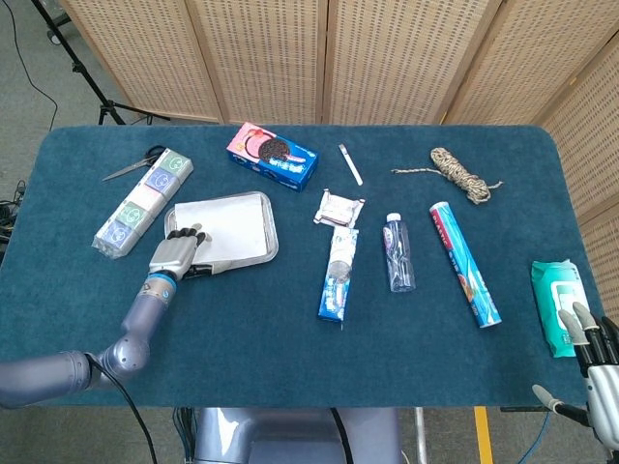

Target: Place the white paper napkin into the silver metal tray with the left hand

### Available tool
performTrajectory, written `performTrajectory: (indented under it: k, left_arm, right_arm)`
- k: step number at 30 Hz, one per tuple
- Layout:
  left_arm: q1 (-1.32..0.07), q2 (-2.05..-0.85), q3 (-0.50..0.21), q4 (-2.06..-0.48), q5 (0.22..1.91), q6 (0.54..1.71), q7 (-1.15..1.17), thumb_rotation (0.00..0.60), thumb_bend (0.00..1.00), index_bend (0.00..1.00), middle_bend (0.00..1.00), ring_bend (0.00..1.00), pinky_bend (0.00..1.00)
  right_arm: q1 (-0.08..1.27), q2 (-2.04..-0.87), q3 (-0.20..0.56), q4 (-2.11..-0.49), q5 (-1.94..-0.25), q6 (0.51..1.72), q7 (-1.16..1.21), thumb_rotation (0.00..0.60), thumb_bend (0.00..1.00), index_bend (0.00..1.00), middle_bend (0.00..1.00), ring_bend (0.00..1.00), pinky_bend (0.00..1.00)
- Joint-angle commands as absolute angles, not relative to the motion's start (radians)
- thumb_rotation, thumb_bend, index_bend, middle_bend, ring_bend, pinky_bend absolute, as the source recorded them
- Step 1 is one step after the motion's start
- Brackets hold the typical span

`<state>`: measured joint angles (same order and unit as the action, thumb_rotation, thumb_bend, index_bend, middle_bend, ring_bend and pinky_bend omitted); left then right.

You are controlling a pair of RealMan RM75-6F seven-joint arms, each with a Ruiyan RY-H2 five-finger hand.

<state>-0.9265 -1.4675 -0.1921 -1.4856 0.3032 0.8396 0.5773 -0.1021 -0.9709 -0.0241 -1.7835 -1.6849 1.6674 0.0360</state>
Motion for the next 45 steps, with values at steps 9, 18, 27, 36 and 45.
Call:
performTrajectory:
  k: [9, 18, 27, 36, 45]
  left_arm:
    - [-0.952, -1.45, -0.171, -1.516, 0.256, 0.853, 0.578, 0.1, 0.04, 0.21, 0.0, 0.0, 0.0]
    - [-0.975, -1.436, -0.152, -1.54, 0.205, 0.866, 0.598, 0.1, 0.04, 0.21, 0.0, 0.0, 0.0]
    - [-0.988, -1.437, -0.138, -1.532, 0.172, 0.851, 0.6, 0.097, 0.04, 0.21, 0.0, 0.0, 0.0]
    - [-0.998, -1.434, -0.127, -1.543, 0.157, 0.848, 0.595, 0.097, 0.04, 0.21, 0.0, 0.0, 0.0]
    - [-1.008, -1.423, -0.121, -1.562, 0.135, 0.863, 0.593, 0.098, 0.04, 0.21, 0.0, 0.0, 0.0]
  right_arm:
    - [-0.103, -0.972, -0.024, -1.782, -1.686, 1.669, 0.037, 0.6, 0.0, 0.0, 0.0, 0.0, 0.0]
    - [-0.105, -0.971, -0.025, -1.781, -1.691, 1.674, 0.042, 0.6, 0.0, 0.0, 0.0, 0.0, 0.0]
    - [-0.105, -0.972, -0.026, -1.781, -1.693, 1.673, 0.041, 0.6, 0.0, 0.0, 0.0, 0.0, 0.0]
    - [-0.104, -0.972, -0.025, -1.781, -1.69, 1.674, 0.043, 0.6, 0.0, 0.0, 0.0, 0.0, 0.0]
    - [-0.104, -0.974, -0.028, -1.782, -1.697, 1.673, 0.036, 0.6, 0.0, 0.0, 0.0, 0.0, 0.0]
